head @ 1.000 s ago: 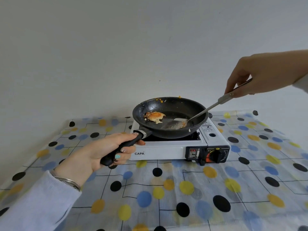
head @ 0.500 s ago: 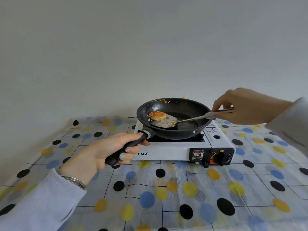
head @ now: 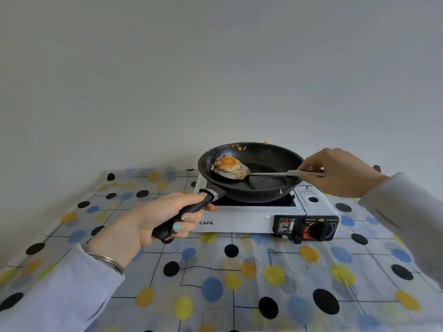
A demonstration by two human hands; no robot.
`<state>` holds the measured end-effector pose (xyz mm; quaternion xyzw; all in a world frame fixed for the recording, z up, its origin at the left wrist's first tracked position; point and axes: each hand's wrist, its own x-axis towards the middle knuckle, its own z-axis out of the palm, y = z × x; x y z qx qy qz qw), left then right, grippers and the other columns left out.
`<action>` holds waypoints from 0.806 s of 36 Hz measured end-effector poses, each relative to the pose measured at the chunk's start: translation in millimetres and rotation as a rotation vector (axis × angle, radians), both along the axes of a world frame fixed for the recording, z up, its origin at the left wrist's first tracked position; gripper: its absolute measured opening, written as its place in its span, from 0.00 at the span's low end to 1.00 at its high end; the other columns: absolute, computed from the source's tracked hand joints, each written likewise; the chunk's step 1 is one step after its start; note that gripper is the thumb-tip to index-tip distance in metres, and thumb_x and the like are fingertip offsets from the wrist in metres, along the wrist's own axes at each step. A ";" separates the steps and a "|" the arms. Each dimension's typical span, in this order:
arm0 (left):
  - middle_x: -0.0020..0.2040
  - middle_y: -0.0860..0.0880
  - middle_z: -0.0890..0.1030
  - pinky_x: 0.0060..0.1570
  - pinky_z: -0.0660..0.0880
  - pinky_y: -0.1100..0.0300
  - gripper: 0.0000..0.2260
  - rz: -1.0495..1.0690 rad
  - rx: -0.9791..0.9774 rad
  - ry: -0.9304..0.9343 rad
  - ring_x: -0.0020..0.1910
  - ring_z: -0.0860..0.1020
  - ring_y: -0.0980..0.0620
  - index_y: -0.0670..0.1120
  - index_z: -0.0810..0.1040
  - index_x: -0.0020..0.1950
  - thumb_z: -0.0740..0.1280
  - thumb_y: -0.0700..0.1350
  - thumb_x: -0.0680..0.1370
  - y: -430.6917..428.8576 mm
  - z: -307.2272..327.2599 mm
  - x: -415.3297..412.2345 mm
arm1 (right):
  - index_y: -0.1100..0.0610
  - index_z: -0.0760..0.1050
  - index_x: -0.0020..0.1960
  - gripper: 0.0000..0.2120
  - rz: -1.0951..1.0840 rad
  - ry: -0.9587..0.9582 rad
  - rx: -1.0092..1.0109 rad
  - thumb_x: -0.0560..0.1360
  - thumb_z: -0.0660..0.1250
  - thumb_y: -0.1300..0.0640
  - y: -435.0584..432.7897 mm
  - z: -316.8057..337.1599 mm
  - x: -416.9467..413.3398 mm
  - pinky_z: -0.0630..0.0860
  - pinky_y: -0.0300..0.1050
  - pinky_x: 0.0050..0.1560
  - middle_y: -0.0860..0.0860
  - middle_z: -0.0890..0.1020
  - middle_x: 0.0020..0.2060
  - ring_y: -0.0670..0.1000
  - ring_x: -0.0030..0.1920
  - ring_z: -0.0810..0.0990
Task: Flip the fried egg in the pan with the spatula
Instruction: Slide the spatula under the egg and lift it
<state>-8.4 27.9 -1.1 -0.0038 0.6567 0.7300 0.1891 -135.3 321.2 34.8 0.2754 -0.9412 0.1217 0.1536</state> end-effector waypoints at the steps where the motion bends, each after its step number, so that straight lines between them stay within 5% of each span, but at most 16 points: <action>1: 0.23 0.51 0.64 0.16 0.61 0.67 0.14 -0.001 0.002 -0.001 0.16 0.63 0.59 0.37 0.73 0.53 0.55 0.46 0.81 -0.2 -0.3 0.3 | 0.50 0.84 0.47 0.09 -0.003 -0.002 0.002 0.75 0.65 0.53 -0.9 -1.8 0.1 0.68 0.36 0.29 0.47 0.84 0.32 0.47 0.30 0.77; 6: 0.23 0.51 0.64 0.16 0.61 0.67 0.14 -0.005 0.001 0.003 0.16 0.63 0.59 0.37 0.74 0.53 0.55 0.47 0.80 0.2 -1.2 -0.5 | 0.50 0.84 0.49 0.10 -0.019 0.024 -0.005 0.76 0.64 0.51 -1.1 -6.4 -1.8 0.71 0.38 0.31 0.49 0.86 0.37 0.52 0.36 0.81; 14: 0.23 0.51 0.65 0.16 0.61 0.67 0.14 -0.009 0.005 0.009 0.16 0.63 0.59 0.37 0.74 0.53 0.55 0.47 0.80 -1.7 -1.9 0.4 | 0.50 0.83 0.48 0.09 -0.039 0.042 -0.055 0.75 0.65 0.49 4.3 -9.1 3.7 0.70 0.42 0.32 0.49 0.85 0.35 0.49 0.32 0.77; 18: 0.23 0.51 0.65 0.16 0.62 0.67 0.15 -0.008 0.006 0.006 0.16 0.64 0.59 0.37 0.74 0.53 0.55 0.47 0.81 -2.0 -2.1 -0.3 | 0.51 0.83 0.44 0.09 0.000 -0.049 -0.141 0.74 0.67 0.48 11.2 -0.4 11.6 0.76 0.49 0.41 0.49 0.84 0.32 0.55 0.36 0.80; 23: 0.23 0.52 0.65 0.16 0.62 0.67 0.15 -0.002 0.001 -0.006 0.16 0.63 0.59 0.37 0.74 0.54 0.55 0.47 0.81 -1.5 -1.3 -1.1 | 0.56 0.82 0.39 0.10 0.060 -0.244 -0.193 0.74 0.67 0.52 25.1 8.7 14.2 0.70 0.35 0.26 0.58 0.82 0.29 0.49 0.26 0.73; 29: 0.23 0.52 0.64 0.15 0.62 0.67 0.14 0.002 0.003 -0.011 0.16 0.63 0.59 0.37 0.73 0.54 0.55 0.47 0.81 -1.1 -0.2 -0.7 | 0.63 0.81 0.40 0.09 0.081 -0.481 -0.223 0.75 0.67 0.59 37.5 12.8 18.0 0.65 0.34 0.18 0.49 0.74 0.21 0.44 0.21 0.71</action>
